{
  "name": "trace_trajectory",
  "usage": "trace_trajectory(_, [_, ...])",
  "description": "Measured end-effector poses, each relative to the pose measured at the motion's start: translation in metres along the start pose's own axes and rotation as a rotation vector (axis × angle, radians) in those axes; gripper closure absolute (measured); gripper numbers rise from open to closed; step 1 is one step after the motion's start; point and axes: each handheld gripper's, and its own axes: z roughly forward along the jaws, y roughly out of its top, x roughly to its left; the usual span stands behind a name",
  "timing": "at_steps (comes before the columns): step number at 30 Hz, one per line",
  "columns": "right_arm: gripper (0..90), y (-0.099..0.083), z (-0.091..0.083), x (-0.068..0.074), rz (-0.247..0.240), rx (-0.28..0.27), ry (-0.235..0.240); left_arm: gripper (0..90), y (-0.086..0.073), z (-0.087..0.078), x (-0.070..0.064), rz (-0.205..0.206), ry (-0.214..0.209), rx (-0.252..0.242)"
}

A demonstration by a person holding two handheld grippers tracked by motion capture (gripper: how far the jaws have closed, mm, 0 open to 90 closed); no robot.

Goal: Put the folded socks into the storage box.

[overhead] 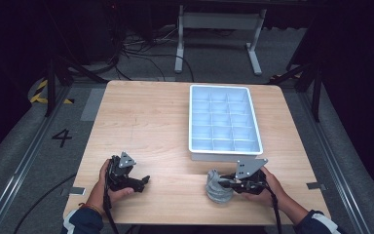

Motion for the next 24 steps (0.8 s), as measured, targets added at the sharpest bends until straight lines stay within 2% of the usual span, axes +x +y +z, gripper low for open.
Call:
trace_trajectory(9, [79.9,0.000,-0.015,0.002,-0.008,-0.029,-0.014,0.4,0.000,0.000,0.000,0.001,0.000,0.000])
trace_trajectory(24, [80.0,0.001,-0.054,0.003,-0.017,-0.108,-0.050,0.4,0.000,0.000,0.000,0.000,0.000,0.000])
